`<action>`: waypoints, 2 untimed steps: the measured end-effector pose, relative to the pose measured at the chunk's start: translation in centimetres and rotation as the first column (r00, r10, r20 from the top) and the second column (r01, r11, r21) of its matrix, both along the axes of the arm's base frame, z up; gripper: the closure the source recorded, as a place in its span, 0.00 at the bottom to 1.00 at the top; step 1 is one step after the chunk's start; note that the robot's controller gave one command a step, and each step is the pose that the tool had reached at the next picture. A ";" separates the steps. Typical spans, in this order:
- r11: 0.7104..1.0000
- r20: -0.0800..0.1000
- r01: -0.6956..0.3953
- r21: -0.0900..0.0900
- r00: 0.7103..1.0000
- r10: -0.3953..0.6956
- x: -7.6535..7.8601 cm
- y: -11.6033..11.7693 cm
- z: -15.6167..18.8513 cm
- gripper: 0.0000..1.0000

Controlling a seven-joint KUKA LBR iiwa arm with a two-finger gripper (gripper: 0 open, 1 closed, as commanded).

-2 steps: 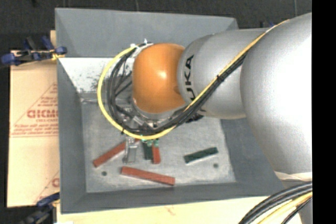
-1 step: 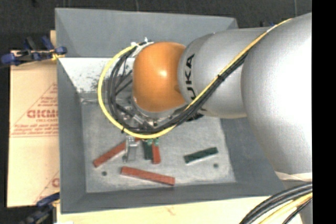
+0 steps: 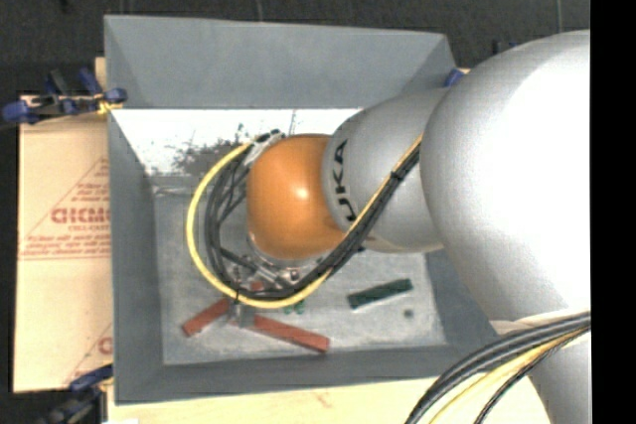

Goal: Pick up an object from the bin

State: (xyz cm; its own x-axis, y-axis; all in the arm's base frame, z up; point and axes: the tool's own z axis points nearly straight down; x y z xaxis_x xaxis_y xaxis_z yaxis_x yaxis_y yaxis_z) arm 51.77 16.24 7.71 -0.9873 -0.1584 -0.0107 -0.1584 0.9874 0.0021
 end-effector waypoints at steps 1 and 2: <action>1.000 -0.007 0.003 -0.001 1.000 -0.003 -0.3 -0.1 -0.6 0.00; 1.000 -0.007 0.005 -0.002 1.000 -0.005 -0.3 -0.1 -0.6 1.00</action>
Offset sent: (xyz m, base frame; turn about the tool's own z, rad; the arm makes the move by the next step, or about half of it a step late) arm 0.0000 0.0000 0.0000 0.0000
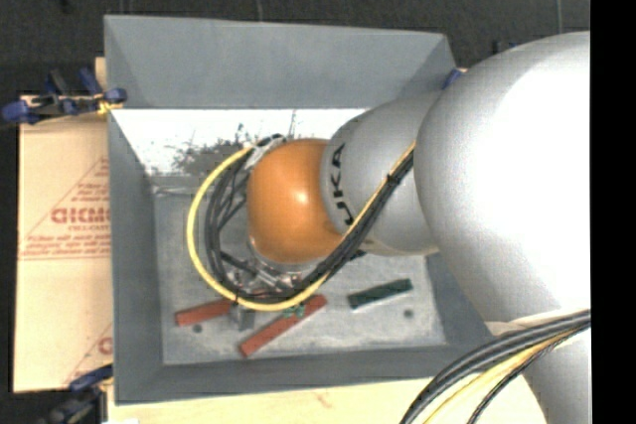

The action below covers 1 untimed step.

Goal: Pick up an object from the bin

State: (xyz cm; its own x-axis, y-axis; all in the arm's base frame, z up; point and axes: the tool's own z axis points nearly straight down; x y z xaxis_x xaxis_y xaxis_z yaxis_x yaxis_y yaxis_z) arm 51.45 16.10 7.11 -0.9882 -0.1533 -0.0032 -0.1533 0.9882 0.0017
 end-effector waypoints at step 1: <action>1.000 0.000 0.001 0.000 1.000 -0.001 0.0 0.0 0.0 1.00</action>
Offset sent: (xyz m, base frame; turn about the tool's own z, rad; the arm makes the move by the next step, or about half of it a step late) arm -0.0146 -0.0044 0.1964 -0.0214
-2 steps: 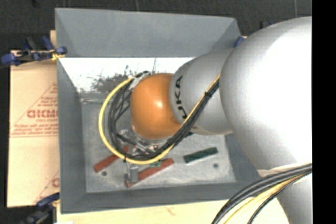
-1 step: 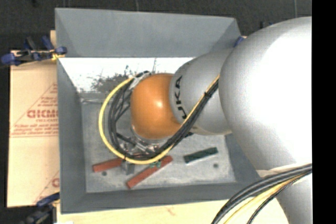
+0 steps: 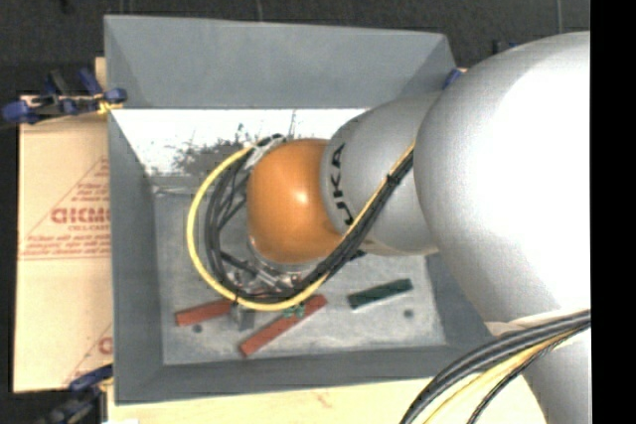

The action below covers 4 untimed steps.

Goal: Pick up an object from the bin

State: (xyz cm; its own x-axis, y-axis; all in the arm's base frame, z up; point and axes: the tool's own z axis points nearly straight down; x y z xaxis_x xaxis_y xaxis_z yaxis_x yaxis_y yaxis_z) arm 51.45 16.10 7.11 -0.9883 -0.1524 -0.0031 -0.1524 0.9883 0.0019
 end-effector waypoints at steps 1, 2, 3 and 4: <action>1.000 -0.010 -0.006 -0.004 1.000 0.006 -0.6 -0.2 3.9 1.00; 1.000 0.000 -0.027 -0.002 1.000 0.027 3.8 1.7 8.5 1.00; 0.999 0.000 -0.033 -0.002 0.999 0.033 1.2 0.0 11.5 1.00; 0.999 -0.002 -0.045 -0.003 0.999 0.045 2.7 1.6 18.0 1.00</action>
Offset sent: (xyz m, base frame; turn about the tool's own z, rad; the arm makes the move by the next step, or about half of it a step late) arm 0.0568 0.0287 0.1005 -0.0423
